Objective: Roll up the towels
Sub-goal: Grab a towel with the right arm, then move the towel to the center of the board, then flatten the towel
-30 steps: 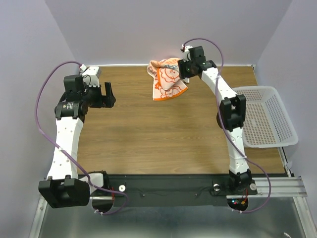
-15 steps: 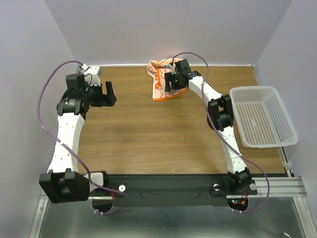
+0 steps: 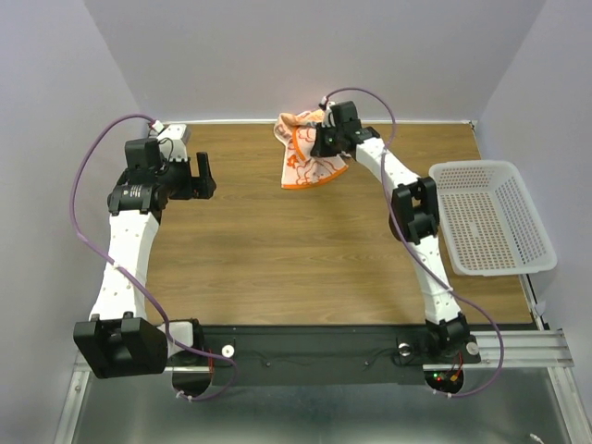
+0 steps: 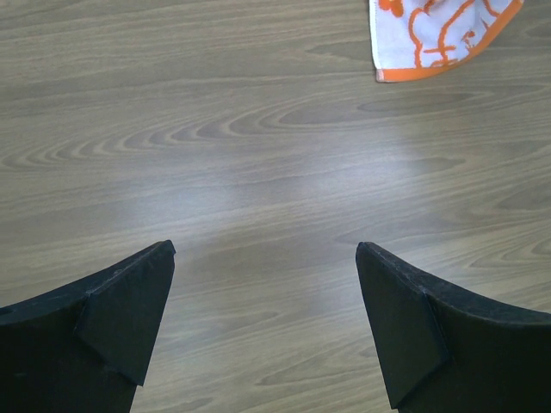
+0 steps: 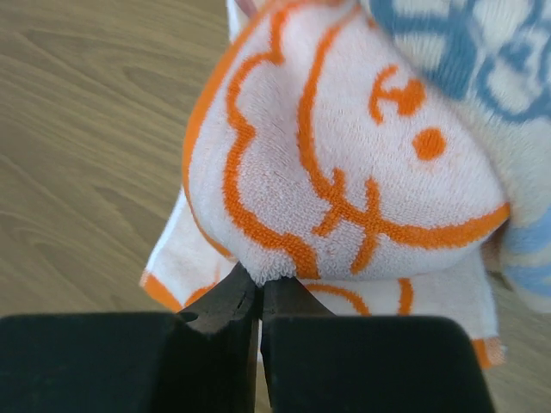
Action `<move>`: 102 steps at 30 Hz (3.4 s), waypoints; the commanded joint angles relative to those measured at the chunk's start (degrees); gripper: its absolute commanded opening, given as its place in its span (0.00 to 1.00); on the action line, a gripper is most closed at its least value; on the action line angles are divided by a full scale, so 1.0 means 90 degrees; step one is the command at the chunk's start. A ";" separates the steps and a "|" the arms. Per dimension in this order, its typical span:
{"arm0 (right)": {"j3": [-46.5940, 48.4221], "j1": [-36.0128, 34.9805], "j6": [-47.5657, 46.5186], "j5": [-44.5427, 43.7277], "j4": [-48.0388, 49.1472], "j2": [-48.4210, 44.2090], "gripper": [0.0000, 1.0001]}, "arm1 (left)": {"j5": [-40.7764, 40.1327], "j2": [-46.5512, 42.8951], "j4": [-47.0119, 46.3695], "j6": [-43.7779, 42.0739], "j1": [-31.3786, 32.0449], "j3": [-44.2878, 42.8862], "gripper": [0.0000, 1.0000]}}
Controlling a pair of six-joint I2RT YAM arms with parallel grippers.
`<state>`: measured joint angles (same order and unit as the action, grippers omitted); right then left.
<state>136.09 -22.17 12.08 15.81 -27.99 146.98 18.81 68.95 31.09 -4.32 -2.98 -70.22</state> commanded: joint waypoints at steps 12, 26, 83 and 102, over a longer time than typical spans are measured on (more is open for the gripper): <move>0.0348 0.0110 -0.1146 0.0022 0.2423 -0.2941 0.01 | 0.0283 -0.0424 -0.0251 -0.0048 0.0009 -0.0001 0.99; -0.1535 0.0100 -0.0970 0.1524 0.1998 -0.4630 0.01 | 0.0634 -0.0551 -0.0301 -0.0184 -0.0010 -0.0352 0.99; -0.6771 -0.3296 -0.7112 -0.2243 0.0931 -0.5472 0.86 | 0.4141 0.0230 -0.1150 -0.1239 -0.0450 0.1152 0.90; -0.5864 -0.3474 -0.7728 -0.2617 0.1518 -0.4661 0.74 | 0.4072 -0.0005 -0.1287 -0.1464 -0.0469 0.1493 0.90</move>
<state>81.21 -53.32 -55.00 -7.70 -17.50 107.07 54.02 70.74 20.84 -16.73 -6.90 -56.97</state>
